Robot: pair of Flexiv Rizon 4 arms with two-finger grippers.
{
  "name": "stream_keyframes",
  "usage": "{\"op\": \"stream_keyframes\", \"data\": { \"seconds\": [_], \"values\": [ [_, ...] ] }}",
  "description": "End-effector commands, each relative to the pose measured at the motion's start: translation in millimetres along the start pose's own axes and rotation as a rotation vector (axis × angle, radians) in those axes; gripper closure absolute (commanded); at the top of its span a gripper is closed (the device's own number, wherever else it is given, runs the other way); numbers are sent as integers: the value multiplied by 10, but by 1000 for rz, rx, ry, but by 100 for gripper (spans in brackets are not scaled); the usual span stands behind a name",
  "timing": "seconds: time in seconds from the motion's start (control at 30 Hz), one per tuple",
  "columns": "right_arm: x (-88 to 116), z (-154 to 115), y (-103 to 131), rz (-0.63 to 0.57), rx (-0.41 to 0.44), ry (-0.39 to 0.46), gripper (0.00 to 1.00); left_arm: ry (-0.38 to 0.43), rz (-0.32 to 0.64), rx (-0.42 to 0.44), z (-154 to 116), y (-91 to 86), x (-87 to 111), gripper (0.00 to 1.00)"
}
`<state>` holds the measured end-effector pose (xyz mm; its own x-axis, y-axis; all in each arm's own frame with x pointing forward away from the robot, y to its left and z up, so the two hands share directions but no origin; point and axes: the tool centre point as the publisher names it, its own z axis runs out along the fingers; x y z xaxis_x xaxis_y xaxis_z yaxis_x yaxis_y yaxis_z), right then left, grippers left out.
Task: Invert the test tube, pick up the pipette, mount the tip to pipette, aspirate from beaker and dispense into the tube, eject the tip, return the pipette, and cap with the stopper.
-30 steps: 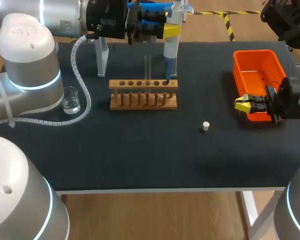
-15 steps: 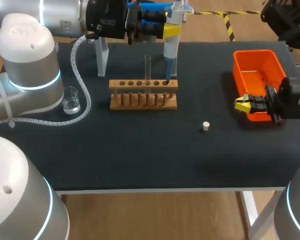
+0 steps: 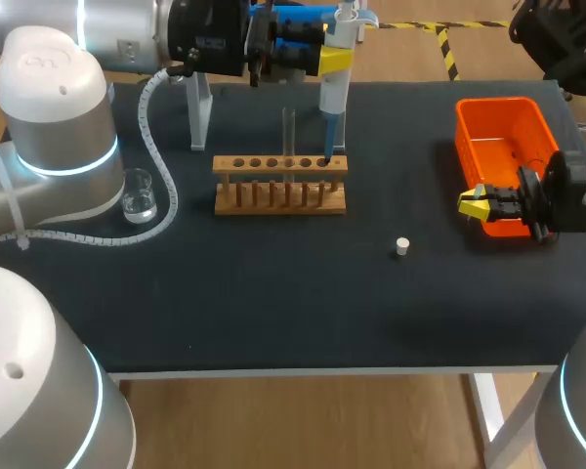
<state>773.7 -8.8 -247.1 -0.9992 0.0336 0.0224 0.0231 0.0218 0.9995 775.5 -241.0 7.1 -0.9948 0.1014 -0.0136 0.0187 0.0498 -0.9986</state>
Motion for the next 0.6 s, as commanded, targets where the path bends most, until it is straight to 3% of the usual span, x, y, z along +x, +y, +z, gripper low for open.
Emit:
{"op": "stream_keyframes", "data": {
  "seconds": [0.03, 0.37, 0.6],
  "values": [
    [9, 6, -1, -1, 1, -3, 100, -1, -1, -1, -8, -6, 11, 100],
    [9, 6, -1, -1, 1, -3, 100, 0, 1, 0, -22, -9, 20, 100],
    [9, 6, -1, -1, 1, -3, 100, -62, -6, -24, -52, -67, 61, 100]
  ]
}}
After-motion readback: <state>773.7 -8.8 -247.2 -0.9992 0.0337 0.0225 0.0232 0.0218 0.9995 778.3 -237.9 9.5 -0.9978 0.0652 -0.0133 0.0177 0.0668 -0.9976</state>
